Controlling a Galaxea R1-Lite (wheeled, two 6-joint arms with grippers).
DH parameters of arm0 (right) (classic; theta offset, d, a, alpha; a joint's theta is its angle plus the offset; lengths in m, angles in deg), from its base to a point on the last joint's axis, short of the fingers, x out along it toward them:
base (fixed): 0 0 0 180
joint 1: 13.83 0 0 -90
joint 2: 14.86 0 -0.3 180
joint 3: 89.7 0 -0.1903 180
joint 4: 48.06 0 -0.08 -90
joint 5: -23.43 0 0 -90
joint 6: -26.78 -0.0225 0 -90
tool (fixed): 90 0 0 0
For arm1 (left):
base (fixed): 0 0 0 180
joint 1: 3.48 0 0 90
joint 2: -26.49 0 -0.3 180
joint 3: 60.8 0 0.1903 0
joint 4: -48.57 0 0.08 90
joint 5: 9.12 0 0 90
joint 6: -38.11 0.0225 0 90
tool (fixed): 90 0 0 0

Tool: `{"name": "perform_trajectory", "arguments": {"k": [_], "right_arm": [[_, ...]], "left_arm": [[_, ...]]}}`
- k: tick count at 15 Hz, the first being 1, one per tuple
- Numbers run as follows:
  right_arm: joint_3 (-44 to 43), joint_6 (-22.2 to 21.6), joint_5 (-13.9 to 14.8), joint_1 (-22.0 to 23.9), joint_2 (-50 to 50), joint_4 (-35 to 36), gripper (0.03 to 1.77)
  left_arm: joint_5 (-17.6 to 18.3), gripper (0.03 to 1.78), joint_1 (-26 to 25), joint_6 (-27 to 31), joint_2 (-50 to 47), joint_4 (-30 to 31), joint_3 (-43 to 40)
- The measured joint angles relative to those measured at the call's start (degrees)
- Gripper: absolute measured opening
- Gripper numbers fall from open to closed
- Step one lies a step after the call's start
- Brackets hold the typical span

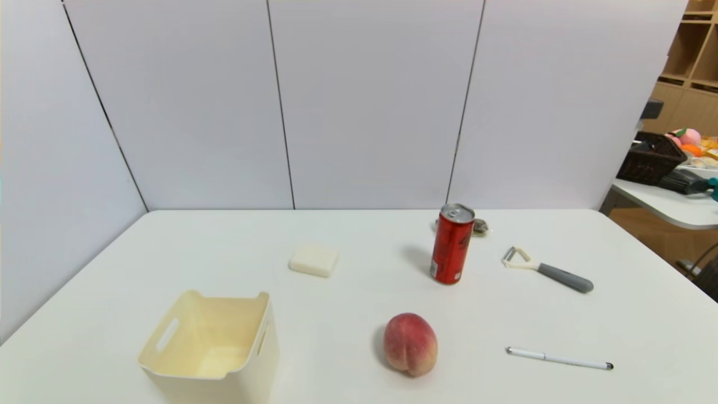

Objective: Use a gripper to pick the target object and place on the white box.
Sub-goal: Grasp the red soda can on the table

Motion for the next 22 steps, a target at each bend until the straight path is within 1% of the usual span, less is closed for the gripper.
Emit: {"name": "perform_trajectory", "arguments": {"k": [3,4,5,6,7,9,11,15,16,18,20,22], "right_arm": [[0.0,0.6,-0.2,0.0,0.0,0.1,1.7],[0.0,1.6,-0.4,0.0,0.0,0.2,1.7],[0.0,3.8,-0.7,0.0,0.0,0.2,1.7],[0.0,4.5,-0.7,0.0,-0.1,0.3,1.7],[0.0,3.7,-0.7,0.0,-0.6,1.0,1.7],[-0.8,2.1,-1.4,0.0,-3.4,5.1,1.7],[-4.9,1.6,-3.2,-0.9,-9.5,10.9,1.7],[-17.5,1.4,-5.4,-3.5,-28.3,22.2,1.7],[-20.6,1.3,-7.1,-4.1,-33.4,24.7,1.7],[-24.7,1.4,-12.6,-5.0,-42.2,27.4,1.7],[-26.5,1.7,-18.5,-6.5,-50.5,28.8,1.7],[-27.2,1.7,-22.7,-7.9,-58.4,30.0,1.7]], "left_arm": [[0.0,1.69,0.0,0.0,0.0,0.0,0.0],[0.0,1.69,0.0,0.0,0.0,0.0,0.0],[0.0,1.69,0.0,0.0,0.0,0.0,0.0],[0.0,1.69,0.0,0.0,0.0,0.0,0.0],[0.0,1.69,0.0,0.0,0.0,0.0,0.0],[0.0,1.69,0.0,0.0,0.0,0.0,0.0],[0.0,1.69,0.0,0.0,0.0,0.0,0.0],[0.0,1.69,0.0,0.0,0.0,0.0,0.0],[0.0,1.69,0.0,0.0,0.0,0.0,0.0],[0.0,1.69,0.0,0.0,0.0,0.0,0.0],[0.0,1.69,0.0,0.0,0.0,0.0,0.0],[0.0,1.69,0.0,0.0,0.0,0.0,0.0]]}}
